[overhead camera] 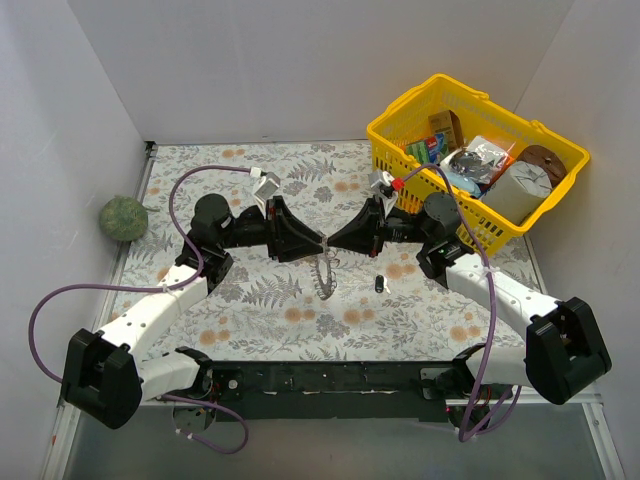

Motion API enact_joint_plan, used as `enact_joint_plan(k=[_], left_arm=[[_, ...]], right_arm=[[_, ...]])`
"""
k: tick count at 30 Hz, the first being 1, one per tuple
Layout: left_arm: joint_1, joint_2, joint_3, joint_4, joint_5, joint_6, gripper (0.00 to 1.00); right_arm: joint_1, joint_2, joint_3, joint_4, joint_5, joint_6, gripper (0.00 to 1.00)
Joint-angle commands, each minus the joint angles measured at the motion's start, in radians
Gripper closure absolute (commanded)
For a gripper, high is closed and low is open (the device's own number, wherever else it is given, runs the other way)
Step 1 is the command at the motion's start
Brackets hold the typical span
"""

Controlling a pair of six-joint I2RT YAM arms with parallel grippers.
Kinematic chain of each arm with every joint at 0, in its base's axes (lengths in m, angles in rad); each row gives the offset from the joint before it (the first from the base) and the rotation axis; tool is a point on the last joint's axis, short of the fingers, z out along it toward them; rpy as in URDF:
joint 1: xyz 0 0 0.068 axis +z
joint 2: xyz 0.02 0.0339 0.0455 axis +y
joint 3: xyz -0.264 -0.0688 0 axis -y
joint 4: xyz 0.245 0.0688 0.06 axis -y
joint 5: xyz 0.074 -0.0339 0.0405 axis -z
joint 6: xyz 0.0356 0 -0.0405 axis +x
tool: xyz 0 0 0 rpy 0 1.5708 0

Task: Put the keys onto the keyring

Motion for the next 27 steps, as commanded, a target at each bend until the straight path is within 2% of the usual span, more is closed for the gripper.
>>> enact_joint_plan(k=[1,5,11,13,14,15,17,26,27], left_arm=[[-0.001,-0.027,0.034,0.007,-0.023,0.002,0.62],[-0.012,-0.001,0.053,-0.011,-0.032,0.009,0.7],[-0.059,0.041,0.086,-0.093,-0.087,0.077,0.72],[-0.068,0.048,0.094,-0.106,-0.097,0.089,0.77],[-0.07,0.05,0.096,-0.116,-0.104,0.098,0.82],[-0.072,0.05,0.097,-0.122,-0.109,0.101,0.92],[-0.073,0.042,0.1,-0.157,-0.129,0.114,1.0],[-0.072,-0.002,0.131,-0.28,-0.193,0.21,1.0],[-0.072,0.005,0.161,-0.307,-0.193,0.227,1.0]], right_arm=[[-0.006,-0.023,0.033,0.008,0.033,-0.019,0.99],[-0.006,-0.033,0.027,0.008,0.039,-0.019,0.99],[-0.006,-0.036,0.026,0.01,0.036,-0.015,0.99],[-0.005,-0.037,0.024,0.011,0.036,-0.013,0.99],[-0.005,-0.039,0.024,0.011,0.034,-0.012,0.99],[-0.005,-0.039,0.021,0.011,0.036,-0.013,0.99],[-0.005,-0.045,0.018,0.013,0.037,-0.013,0.99],[-0.006,-0.049,0.018,0.042,-0.01,-0.002,0.98],[-0.006,-0.049,0.023,0.038,-0.018,-0.01,0.9]])
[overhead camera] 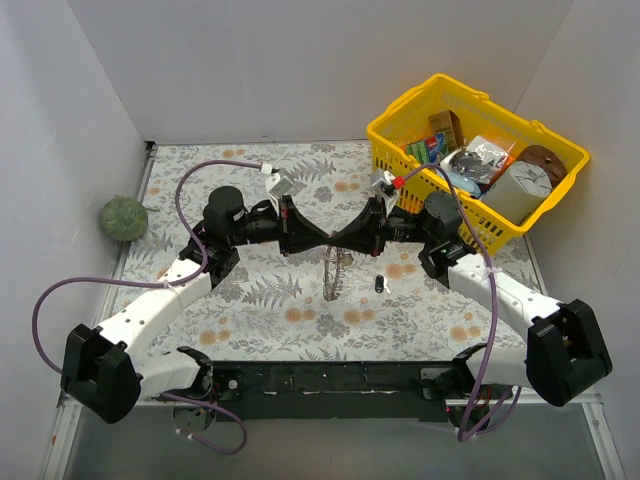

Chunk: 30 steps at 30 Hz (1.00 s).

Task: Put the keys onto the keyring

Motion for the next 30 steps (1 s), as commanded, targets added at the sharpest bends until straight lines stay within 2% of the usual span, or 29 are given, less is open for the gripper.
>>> enact_joint_plan(k=[1,2,3,6,10,15,21,26,30], left_arm=[[-0.005,-0.018,0.092,-0.145,-0.035,0.111,1.0],[-0.005,-0.013,0.114,-0.209,-0.035,0.134,1.0],[-0.006,-0.009,0.15,-0.245,-0.034,0.151,1.0],[-0.005,0.005,0.203,-0.352,-0.026,0.225,1.0],[-0.005,0.008,0.286,-0.477,0.003,0.347,1.0],[-0.005,0.013,0.329,-0.569,0.074,0.466,1.0],[-0.005,0.034,0.347,-0.564,0.134,0.464,1.0],[-0.005,0.044,0.363,-0.564,0.138,0.455,1.0],[-0.005,0.039,0.366,-0.564,0.135,0.457,1.0]], right_arm=[[0.002,-0.042,0.029,0.087,-0.047,-0.009,0.84],[0.0,-0.045,0.043,0.073,-0.055,-0.018,0.79],[-0.003,-0.049,0.051,0.039,-0.059,-0.046,0.7],[-0.026,-0.072,0.075,-0.016,-0.087,-0.093,0.55],[-0.063,-0.096,0.113,-0.047,-0.169,-0.117,0.42],[-0.063,-0.091,0.155,-0.07,-0.211,-0.117,0.43],[-0.048,-0.066,0.166,-0.073,-0.202,-0.094,0.57],[0.015,-0.034,0.225,-0.261,-0.124,-0.227,0.6],[0.021,-0.016,0.221,-0.263,-0.101,-0.229,0.64]])
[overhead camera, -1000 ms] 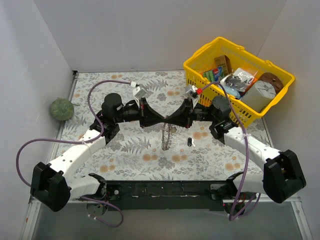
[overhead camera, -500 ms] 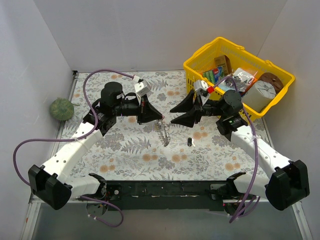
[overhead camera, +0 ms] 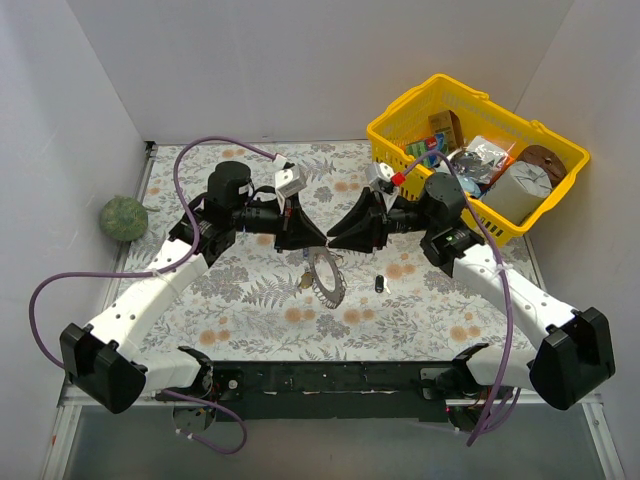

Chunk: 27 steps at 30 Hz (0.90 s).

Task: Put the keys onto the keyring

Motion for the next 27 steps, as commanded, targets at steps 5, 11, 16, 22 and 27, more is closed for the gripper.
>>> enact_joint_plan(k=[5,11,16,22,27], left_arm=[[0.0,-0.023,0.053,0.014,0.033,0.015,1.0],[0.0,-0.026,0.056,0.017,0.033,0.016,1.0],[-0.002,-0.025,0.061,0.024,0.044,0.01,1.0],[0.0,-0.025,0.062,0.03,0.041,0.007,1.0],[0.0,-0.028,0.064,0.034,0.036,0.006,1.0]], right_arm=[[0.006,0.017,0.036,-0.093,0.076,-0.08,0.64],[0.006,0.024,0.032,-0.1,0.099,-0.085,0.67],[0.008,0.037,0.034,-0.091,0.093,-0.074,0.71],[0.012,0.05,0.04,-0.084,0.095,-0.061,0.79],[0.017,0.07,0.059,-0.085,0.096,-0.044,0.99]])
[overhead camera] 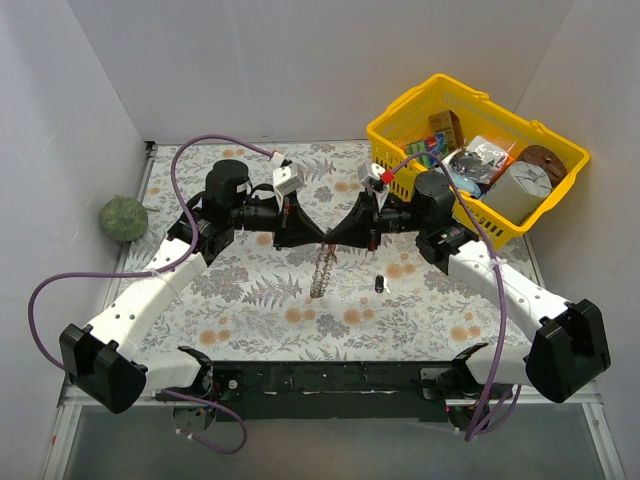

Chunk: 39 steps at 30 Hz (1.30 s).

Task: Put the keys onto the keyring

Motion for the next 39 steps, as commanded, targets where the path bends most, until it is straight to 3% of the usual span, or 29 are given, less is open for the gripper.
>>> enact_joint_plan(k=[1,5,8,11,13,18,27,32,39], left_arm=[[-0.006,-0.029,0.051,0.039,0.044,-0.002,1.0],[-0.004,-0.032,0.053,0.042,0.005,-0.006,1.0],[-0.006,-0.043,0.057,0.057,-0.051,-0.029,0.92],[-0.006,-0.066,0.057,0.091,-0.117,-0.058,0.74],[-0.004,-0.078,0.054,0.129,-0.168,-0.1,0.68],[-0.003,-0.1,0.033,0.214,-0.193,-0.158,0.64],[0.017,-0.095,-0.063,0.422,0.014,-0.224,0.55],[0.017,-0.091,-0.108,0.523,0.086,-0.258,0.58],[0.017,-0.045,-0.148,0.741,0.172,-0.412,0.59]], right_arm=[[0.006,0.031,0.055,0.025,0.029,0.015,0.99],[0.006,0.006,0.045,0.033,0.068,0.017,0.99],[0.006,-0.03,0.028,0.047,0.116,0.014,0.99],[0.006,-0.073,-0.004,0.077,0.183,0.019,0.99],[0.006,-0.092,-0.032,0.114,0.228,0.032,0.99],[0.0,-0.153,-0.113,0.269,0.283,0.083,0.99],[-0.009,-0.299,-0.371,0.74,0.426,0.215,0.99],[-0.011,-0.328,-0.406,0.844,0.424,0.252,0.99],[-0.02,-0.296,-0.457,1.171,0.357,0.367,0.99]])
